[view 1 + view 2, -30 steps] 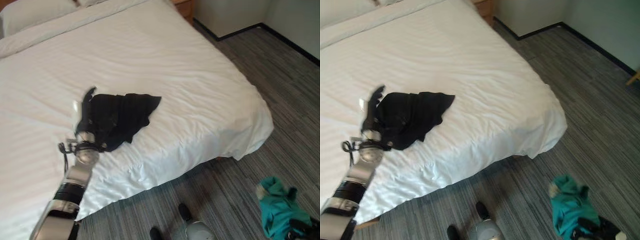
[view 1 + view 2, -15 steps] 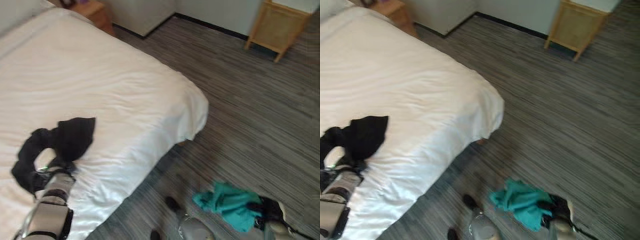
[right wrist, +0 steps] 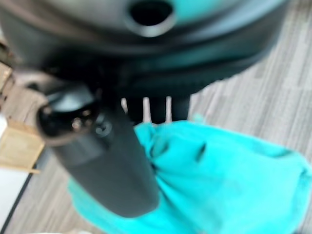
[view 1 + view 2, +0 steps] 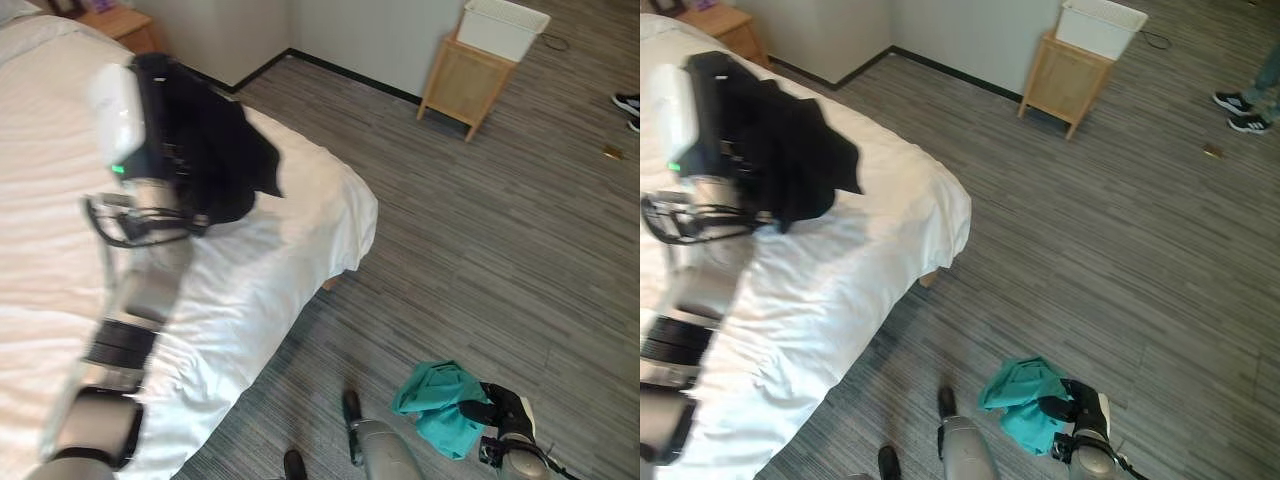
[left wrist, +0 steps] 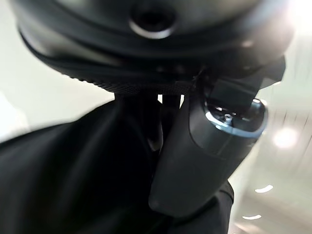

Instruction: Pick up bed clothes into laundry basket.

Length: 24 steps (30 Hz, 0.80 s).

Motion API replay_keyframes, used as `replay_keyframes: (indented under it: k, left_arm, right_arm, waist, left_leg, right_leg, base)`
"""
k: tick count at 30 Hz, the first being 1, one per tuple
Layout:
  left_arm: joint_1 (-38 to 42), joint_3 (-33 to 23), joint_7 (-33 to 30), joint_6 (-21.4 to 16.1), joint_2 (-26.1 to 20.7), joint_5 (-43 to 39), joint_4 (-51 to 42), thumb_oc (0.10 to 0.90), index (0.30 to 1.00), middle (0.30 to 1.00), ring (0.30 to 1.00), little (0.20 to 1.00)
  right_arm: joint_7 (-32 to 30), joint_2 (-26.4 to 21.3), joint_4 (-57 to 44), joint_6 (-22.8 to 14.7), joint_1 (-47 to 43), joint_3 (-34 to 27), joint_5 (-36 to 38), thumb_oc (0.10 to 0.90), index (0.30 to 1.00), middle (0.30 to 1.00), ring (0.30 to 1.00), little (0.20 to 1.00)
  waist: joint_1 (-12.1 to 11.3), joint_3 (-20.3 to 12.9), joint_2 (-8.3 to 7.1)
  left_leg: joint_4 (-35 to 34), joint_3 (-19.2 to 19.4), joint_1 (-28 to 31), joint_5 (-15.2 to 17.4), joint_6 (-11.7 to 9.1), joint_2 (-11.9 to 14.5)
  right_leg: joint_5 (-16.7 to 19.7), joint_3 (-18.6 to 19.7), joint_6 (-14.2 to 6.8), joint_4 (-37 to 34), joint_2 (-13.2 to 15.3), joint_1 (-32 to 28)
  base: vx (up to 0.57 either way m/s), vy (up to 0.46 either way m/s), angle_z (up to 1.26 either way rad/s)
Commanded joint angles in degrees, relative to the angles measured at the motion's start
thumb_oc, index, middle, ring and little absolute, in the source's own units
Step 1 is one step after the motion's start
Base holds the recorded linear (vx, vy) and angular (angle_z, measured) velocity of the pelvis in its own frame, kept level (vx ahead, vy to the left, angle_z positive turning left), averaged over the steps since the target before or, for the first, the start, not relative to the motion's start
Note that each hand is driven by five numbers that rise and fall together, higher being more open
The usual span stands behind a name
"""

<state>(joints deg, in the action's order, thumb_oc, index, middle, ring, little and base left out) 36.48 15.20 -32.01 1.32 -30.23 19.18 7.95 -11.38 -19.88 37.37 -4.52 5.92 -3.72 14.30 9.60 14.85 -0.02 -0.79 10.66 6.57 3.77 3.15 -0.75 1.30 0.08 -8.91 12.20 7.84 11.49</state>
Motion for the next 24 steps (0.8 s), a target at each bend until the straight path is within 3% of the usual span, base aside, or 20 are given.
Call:
replay_keyframes:
  k: [1,3,5,6,7,8,9,11,12,14,15,17,18,19,20,21,22,23,24]
  left_arm:
    - [-1.22,-0.64,2.36,-6.19,-0.9,-0.03,-0.85,0.4,0.3,0.3,0.3,0.3]
    - [-3.14,0.69,3.06,-6.28,0.84,0.67,-2.87,0.4,0.3,0.3,0.3,0.3]
    - [-4.98,3.2,2.41,-5.97,5.9,-0.22,1.67,0.4,0.3,0.3,0.3,0.3]
    - [-6.44,1.72,1.73,-5.53,5.75,-0.33,2.48,0.4,0.3,0.3,0.3,0.3]
    - [-6.01,2.48,1.58,-4.6,6.58,-0.68,6.07,0.4,0.3,0.3,0.3,0.3]
    - [-6.98,2.69,2.37,-4.18,7.66,-1.22,8.48,0.4,0.3,0.3,0.3,0.3]
    - [-8.47,2.83,2.28,-2.9,8.27,-0.02,12.87,0.4,0.3,0.3,0.3,0.3]
    - [-9.16,3.61,2.51,-2.79,9.03,0.5,15.45,0.4,0.3,0.3,0.3,0.3]
    - [-13.21,3.86,3.73,-1.88,13.21,-0.63,24.98,0.4,0.3,0.3,0.3,0.3]
    - [-14.18,3.88,4.27,-1.91,14.77,-1.74,29.32,0.4,0.3,0.3,0.3,0.3]
    - [-14.15,3.41,4.5,-2.13,15.76,-4.07,31.81,0.4,0.3,0.3,0.3,0.3]
    - [-13.67,3.29,4.8,-2.7,16.98,-7.62,32.95,0.4,0.3,0.3,0.3,0.3]
    - [-13.62,3.31,4.81,-2.69,16.88,-7.66,32.93,0.4,0.3,0.3,0.3,0.3]
    - [-12.43,3.88,3.29,-2.47,17.38,-9.8,31.85,0.4,0.3,0.3,0.3,0.3]
    - [-12.75,4.19,2.65,-2.28,17.14,-10.58,28.95,0.4,0.3,0.3,0.3,0.3]
    - [-12.83,4.13,2.68,-2.2,17.01,-10.58,28.81,0.4,0.3,0.3,0.3,0.3]
    - [-14.28,4.84,2.33,-2.16,16.67,-10.56,25.66,0.4,0.3,0.3,0.3,0.3]
    - [-14.3,4.82,2.34,-2.14,16.65,-10.57,25.64,0.4,0.3,0.3,0.3,0.3]
    - [-15.05,6.28,2.06,-2.16,16.08,-10.43,21.03,0.4,0.3,0.3,0.3,0.3]
  right_arm:
    - [-3.46,-8.44,-8.34,-5.15,-0.99,-3.73,-2.03,0.4,0.3,0.3,0.3,0.3]
    - [-4.04,-6.77,-12.97,-4.36,-0.47,-3.44,-3.36,0.4,0.3,0.3,0.3,0.3]
    - [-4.86,-5.67,-15.14,-3.98,-1.1,-0.85,-5.85,0.4,0.3,0.3,0.3,0.3]
    - [-5.55,-9.05,-19.61,-4.44,0.32,-2.3,-12.59,0.4,0.3,0.3,0.3,0.3]
    - [-5.55,-8.22,-15.35,-2.94,-0.31,-2.12,-7.1,0.4,0.3,0.3,0.3,0.3]
    - [-7.52,-11.57,-19.17,-2.77,-0.22,-1.6,-15.98,0.4,0.3,0.3,0.3,0.3]
    - [-7.67,-12.19,-22.9,-2.66,0.65,-1.8,-19.12,0.4,0.3,0.3,0.3,0.3]
    - [-7.32,-11.97,-25.26,-2.84,2.04,-1.94,-20.85,0.4,0.3,0.3,0.3,0.3]
    - [-6.93,-11.28,-29.83,-2.49,4.96,-1.54,-23.67,0.4,0.3,0.3,0.3,0.3]
    - [-6.9,-11.92,-27.53,-2.0,4.44,0.17,-25.61,0.4,0.3,0.3,0.3,0.3]
    - [-7.78,-13.01,-24.62,-1.35,3.16,1.8,-27.29,0.4,0.3,0.3,0.3,0.3]
    - [-9.07,-14.9,-26.39,-0.62,1.53,4.22,-31.24,0.4,0.3,0.3,0.3,0.3]
    - [-9.04,-14.8,-26.5,-0.55,1.53,4.19,-31.29,0.4,0.3,0.3,0.3,0.3]
    - [-10.12,-15.22,-30.28,0.7,2.09,6.7,-35.86,0.4,0.3,0.3,0.3,0.3]
    - [-11.26,-14.8,-30.59,2.49,-0.35,10.72,-40.2,0.4,0.3,0.3,0.3,0.3]
    - [-11.31,-14.71,-30.51,2.51,-0.47,10.86,-40.25,0.4,0.3,0.3,0.3,0.3]
    - [-11.53,-13.54,-30.48,3.7,-2.48,13.75,-42.43,0.4,0.3,0.3,0.3,0.3]
    - [-11.55,-13.53,-30.46,3.7,-2.51,13.78,-42.43,0.4,0.3,0.3,0.3,0.3]
    - [-12.2,-12.93,-27.56,6.23,-10.26,17.83,-42.19,0.4,0.3,0.3,0.3,0.3]
  waist:
    - [0.71,-6.55,1.33]
    - [0.05,-7.17,1.29]
    - [0.42,-8.12,1.01]
    - [1.24,-7.88,0.98]
    - [2.14,-7.64,1.03]
    - [2.21,-7.17,1.04]
    - [2.7,-6.85,1.17]
    - [2.73,-6.95,1.1]
    - [3.8,-5.54,1.56]
    - [3.94,-5.36,1.85]
    - [3.28,-4.33,1.81]
    - [0.81,-1.88,-0.86]
    - [1.07,-1.93,-0.93]
    - [0.1,-0.52,-4.23]
    - [-1.69,-0.13,-6.34]
    - [-1.24,-0.32,-6.09]
    - [-2.07,0.19,-6.45]
    - [-1.98,0.12,-6.42]
    - [-4.54,1.62,-6.54]
  left_leg:
    - [-4.21,-1.85,-0.49,1.5,-5.79,3.51]
    - [-4.21,-1.21,-0.35,1.67,-5.94,3.76]
    - [-4.21,1.98,0.53,2.09,-6.62,4.64]
    - [-4.21,3.58,1.28,2.45,-6.87,5.11]
    - [-4.21,5.54,1.6,2.29,-7.48,5.71]
    - [-4.21,7.16,1.59,2.01,-7.87,6.24]
    - [-4.21,8.73,1.59,1.82,-8.36,7.16]
    - [-4.21,9.49,1.12,1.32,-8.68,7.65]
    - [-4.21,10.32,1.46,0.15,-10.29,10.79]
    - [-3.61,10.14,1.49,-0.09,-10.45,11.38]
    - [3.8,8.16,-0.81,-1.12,-11.25,12.84]
    - [24.14,0.8,-5.23,-4.98,-11.75,16.01]
    - [24.78,0.34,-5.99,-5.02,-11.81,16.06]
    - [48.54,-8.24,-12.09,-2.41,-10.54,15.63]
    - [69.9,-16.77,-16.14,0.96,-8.35,9.09]
    - [70.68,-17.26,-16.98,1.24,-8.31,9.16]
    - [79.03,-19.45,-19.92,2.9,-7.47,4.33]
    - [79.11,-19.53,-20.06,2.92,-7.47,4.33]
    - [86.19,-19.9,-28.23,4.23,-6.84,-2.08]
  right_leg:
    - [1.55,3.32,-2.24,-7.7,2.08,-4.58]
    - [1.96,2.93,-2.68,-8.77,2.96,-5.02]
    - [3.17,2.01,-3.89,-11.62,3.82,-4.6]
    - [2.96,1.68,-4.39,-12.27,3.65,-4.37]
    - [3.2,1.16,-4.63,-13.23,3.18,-3.78]
    - [3.55,0.64,-4.83,-14.02,2.67,-3.08]
    - [3.61,-0.14,-4.79,-14.78,1.91,-2.6]
    - [3.53,-0.47,-4.38,-15.37,1.47,-2.21]
    - [1.71,-0.8,-3.34,-14.57,-0.9,-2.01]
    - [1.0,-0.37,-2.84,-14.42,-1.89,-1.91]
    - [0.42,0.19,-1.51,-13.97,-2.99,-2.51]
    - [-0.54,0.84,2.17,-12.59,-3.01,-2.83]
    - [-0.4,0.6,2.28,-12.51,-2.97,-2.55]
    - [-1.03,1.43,4.02,-11.75,-0.22,-2.84]
    - [-0.02,3.81,4.97,-10.45,2.26,-2.51]
    - [-0.04,3.41,4.89,-10.32,2.15,-2.19]
    - [0.54,4.83,5.16,-9.83,2.39,-2.57]
    - [0.53,4.75,5.15,-9.81,2.37,-2.5]
    - [0.24,7.42,5.59,-9.75,2.48,-4.35]
  base:
    - [0.04,-0.225,-0.74]
    - [0.09,-0.178,-0.72]
    - [0.15,-0.214,-0.71]
    - [0.1,-0.189,-1.27]
    - [0.08,-0.228,-1.29]
    - [0.03,-0.287,-2.03]
    - [0.0,-0.213,-1.38]
    - [0.07,-0.323,-0.92]
    - [0.12,-0.445,-0.29]
    - [0.14,-0.34,-0.16]
    - [0.13,-0.339,-0.33]
    - [-0.02,-0.355,-0.73]
    - [-0.12,-0.322,-0.64]
    - [-0.06,-0.275,-0.22]
    - [-0.06,-0.255,-0.08]
    - [0.05,-0.127,-0.64]
    - [0.03,-0.017,-0.76]
    - [0.15,-0.09,-0.48]
    - [0.2,-0.083,0.19]
